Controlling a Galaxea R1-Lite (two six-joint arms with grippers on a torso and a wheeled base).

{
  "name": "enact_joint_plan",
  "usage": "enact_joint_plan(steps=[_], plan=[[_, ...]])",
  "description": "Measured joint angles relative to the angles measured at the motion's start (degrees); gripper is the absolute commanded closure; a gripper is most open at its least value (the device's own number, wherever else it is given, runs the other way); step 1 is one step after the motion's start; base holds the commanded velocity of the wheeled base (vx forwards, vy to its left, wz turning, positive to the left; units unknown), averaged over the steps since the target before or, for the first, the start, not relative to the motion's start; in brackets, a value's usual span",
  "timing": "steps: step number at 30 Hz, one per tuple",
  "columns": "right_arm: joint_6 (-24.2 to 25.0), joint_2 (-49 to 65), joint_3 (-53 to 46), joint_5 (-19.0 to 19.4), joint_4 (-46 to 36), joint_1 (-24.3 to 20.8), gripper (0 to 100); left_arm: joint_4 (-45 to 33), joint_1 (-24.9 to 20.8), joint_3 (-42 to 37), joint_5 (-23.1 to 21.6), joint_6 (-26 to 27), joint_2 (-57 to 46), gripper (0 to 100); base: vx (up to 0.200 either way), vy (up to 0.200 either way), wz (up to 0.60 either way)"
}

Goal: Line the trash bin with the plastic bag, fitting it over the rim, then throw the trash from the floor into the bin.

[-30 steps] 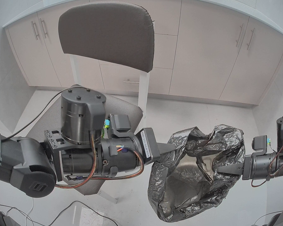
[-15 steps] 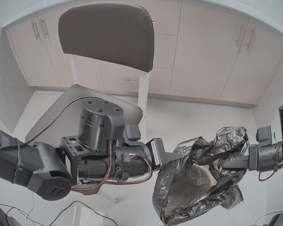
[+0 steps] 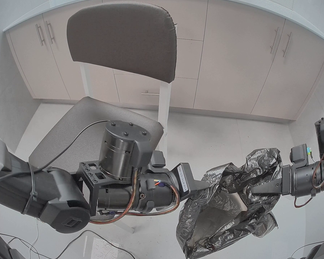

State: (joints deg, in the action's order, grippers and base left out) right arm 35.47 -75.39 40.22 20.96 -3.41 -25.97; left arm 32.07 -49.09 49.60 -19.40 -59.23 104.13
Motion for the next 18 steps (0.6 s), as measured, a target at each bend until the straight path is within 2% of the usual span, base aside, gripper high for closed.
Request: enact_joint_plan(steps=[8, 18], plan=[[0.05, 2.01, 0.02, 0.11, -2.66, -0.35, 100, -0.28, -2.23, -1.01, -0.11, -1.63, -2.47, 100, 0.0, 0.0, 0.0], [0.0, 4.52, 0.3, 0.04, -7.12, -2.28, 100, 0.06, -2.32, -1.49, -0.63, -1.67, -1.79, 100, 0.0, 0.0, 0.0]])
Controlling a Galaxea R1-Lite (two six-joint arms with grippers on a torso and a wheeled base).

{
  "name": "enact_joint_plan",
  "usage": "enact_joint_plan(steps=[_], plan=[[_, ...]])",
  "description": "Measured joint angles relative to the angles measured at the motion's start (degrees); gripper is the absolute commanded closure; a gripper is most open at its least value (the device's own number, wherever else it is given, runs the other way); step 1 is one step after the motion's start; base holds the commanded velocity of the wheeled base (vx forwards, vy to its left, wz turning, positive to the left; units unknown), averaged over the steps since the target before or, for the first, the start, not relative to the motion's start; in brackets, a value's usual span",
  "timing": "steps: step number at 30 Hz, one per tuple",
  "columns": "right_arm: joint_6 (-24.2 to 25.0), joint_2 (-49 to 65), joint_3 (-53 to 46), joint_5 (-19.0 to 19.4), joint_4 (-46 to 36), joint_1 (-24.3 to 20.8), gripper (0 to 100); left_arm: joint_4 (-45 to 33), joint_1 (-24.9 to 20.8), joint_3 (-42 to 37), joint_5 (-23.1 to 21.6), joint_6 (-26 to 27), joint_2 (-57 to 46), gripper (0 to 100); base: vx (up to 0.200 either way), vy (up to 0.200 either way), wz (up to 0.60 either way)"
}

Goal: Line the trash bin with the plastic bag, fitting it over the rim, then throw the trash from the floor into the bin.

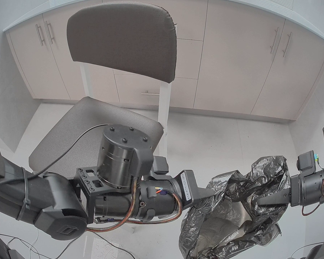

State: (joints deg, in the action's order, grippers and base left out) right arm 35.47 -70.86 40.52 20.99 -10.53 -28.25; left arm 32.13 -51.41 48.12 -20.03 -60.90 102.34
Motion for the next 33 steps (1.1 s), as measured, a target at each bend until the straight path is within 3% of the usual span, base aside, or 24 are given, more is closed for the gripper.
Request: enact_joint_plan(steps=[15, 21, 33], plan=[[-0.01, -1.02, -2.79, -0.02, 1.45, 0.52, 100, 0.05, 0.67, -0.52, 0.0, 0.09, 2.27, 100, 0.0, 0.0, 0.0], [0.0, -4.9, -3.6, -0.04, 10.46, 1.9, 100, 0.49, 3.93, -0.27, 0.02, 0.85, 4.83, 100, 0.0, 0.0, 0.0], [-0.37, -17.4, -5.35, -0.17, 26.6, 2.5, 100, 4.05, 12.06, 0.2, 0.33, 8.19, 11.56, 100, 0.0, 0.0, 0.0]])
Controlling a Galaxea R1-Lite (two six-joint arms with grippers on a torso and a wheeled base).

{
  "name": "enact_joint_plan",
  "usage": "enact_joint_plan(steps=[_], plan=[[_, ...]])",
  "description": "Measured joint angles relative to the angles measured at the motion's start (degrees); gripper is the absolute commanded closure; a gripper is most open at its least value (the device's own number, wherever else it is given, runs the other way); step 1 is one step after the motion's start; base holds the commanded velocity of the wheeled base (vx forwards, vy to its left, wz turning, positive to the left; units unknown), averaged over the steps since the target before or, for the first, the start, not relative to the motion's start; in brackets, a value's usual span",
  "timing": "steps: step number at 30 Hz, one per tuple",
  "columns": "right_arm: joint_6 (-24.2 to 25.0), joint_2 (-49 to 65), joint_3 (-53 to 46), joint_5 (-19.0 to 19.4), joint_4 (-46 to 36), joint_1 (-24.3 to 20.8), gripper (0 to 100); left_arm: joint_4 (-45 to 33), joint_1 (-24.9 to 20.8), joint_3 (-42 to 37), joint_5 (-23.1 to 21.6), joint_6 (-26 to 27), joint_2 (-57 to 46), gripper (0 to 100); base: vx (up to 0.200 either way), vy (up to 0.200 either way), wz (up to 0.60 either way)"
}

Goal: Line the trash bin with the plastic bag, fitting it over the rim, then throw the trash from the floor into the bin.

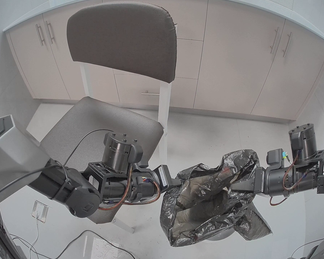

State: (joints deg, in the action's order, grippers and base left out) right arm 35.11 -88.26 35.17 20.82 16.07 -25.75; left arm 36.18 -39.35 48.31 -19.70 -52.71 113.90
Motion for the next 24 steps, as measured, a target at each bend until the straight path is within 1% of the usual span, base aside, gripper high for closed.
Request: enact_joint_plan(steps=[3, 7, 13, 16, 21, 24], plan=[[-0.22, -2.39, -0.44, 0.0, 4.18, 0.01, 100, 1.21, 1.32, 0.04, 0.0, 0.9, 1.34, 100, 0.0, 0.0, 0.0], [-0.68, -6.08, -0.66, -0.05, 9.36, 0.0, 100, 3.21, 3.52, 0.04, 0.0, 3.69, 2.61, 100, 0.0, 0.0, 0.0], [-3.15, -11.91, -1.11, -0.24, 17.87, -0.33, 100, 5.47, 6.61, -0.72, 0.0, 6.62, 3.68, 100, 0.0, 0.0, 0.0], [-3.55, -14.58, -1.71, -0.44, 23.37, -0.38, 100, 7.5, 8.02, -1.21, 0.0, 7.88, 4.35, 100, 0.0, 0.0, 0.0], [-3.89, -18.54, -3.3, -0.66, 32.32, -0.24, 100, 12.67, 10.33, -1.97, -0.15, 8.79, 5.53, 100, 0.0, 0.0, 0.0], [-3.99, -21.03, -3.89, -0.74, 37.69, 0.04, 100, 14.48, 11.24, -2.15, -0.24, 9.01, 6.08, 100, 0.0, 0.0, 0.0]])
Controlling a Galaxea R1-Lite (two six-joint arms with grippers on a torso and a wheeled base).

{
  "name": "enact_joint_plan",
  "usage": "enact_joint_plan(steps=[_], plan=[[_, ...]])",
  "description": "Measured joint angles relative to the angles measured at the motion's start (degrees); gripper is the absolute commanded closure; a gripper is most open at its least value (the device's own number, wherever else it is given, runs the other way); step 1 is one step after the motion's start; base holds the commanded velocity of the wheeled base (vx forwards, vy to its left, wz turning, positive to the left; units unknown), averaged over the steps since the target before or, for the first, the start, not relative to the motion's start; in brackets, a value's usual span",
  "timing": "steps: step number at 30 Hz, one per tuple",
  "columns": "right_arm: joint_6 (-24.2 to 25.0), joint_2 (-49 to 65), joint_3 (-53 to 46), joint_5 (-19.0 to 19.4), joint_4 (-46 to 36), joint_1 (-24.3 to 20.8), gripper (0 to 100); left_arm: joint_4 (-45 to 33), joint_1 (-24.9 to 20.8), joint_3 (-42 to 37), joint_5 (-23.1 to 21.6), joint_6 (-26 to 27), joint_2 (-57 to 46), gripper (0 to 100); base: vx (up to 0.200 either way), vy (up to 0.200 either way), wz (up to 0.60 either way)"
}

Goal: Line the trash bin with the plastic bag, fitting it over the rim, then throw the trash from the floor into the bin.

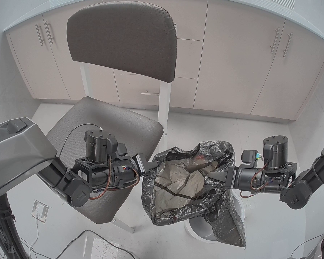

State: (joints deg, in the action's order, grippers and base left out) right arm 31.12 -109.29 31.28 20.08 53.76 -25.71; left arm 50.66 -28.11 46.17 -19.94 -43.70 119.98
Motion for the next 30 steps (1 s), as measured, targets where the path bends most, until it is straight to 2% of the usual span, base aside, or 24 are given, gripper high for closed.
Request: enact_joint_plan(steps=[3, 9, 15, 24, 30], plan=[[-0.56, -2.78, -0.33, -0.05, 3.22, 0.35, 100, 0.84, 0.5, 0.11, -0.04, 0.35, 0.33, 100, 0.0, 0.0, 0.0], [-5.24, -8.13, -0.5, -1.58, 9.39, 1.79, 100, 1.52, 0.13, 0.49, 0.21, 2.66, 1.08, 100, 0.0, 0.0, 0.0], [-6.66, -12.3, -1.77, -2.76, 17.29, 4.33, 100, 3.63, -1.29, 0.35, 1.21, 3.36, 2.18, 100, 0.0, 0.0, 0.0], [-10.85, -15.02, -0.99, -3.36, 18.38, 8.41, 100, 5.69, -1.99, 2.49, 3.45, 3.44, 4.78, 100, 0.0, 0.0, 0.0], [-13.86, -16.65, -1.41, -8.03, 21.15, 8.81, 100, 6.57, -1.54, 2.49, 4.68, 3.45, 5.35, 100, 0.0, 0.0, 0.0]])
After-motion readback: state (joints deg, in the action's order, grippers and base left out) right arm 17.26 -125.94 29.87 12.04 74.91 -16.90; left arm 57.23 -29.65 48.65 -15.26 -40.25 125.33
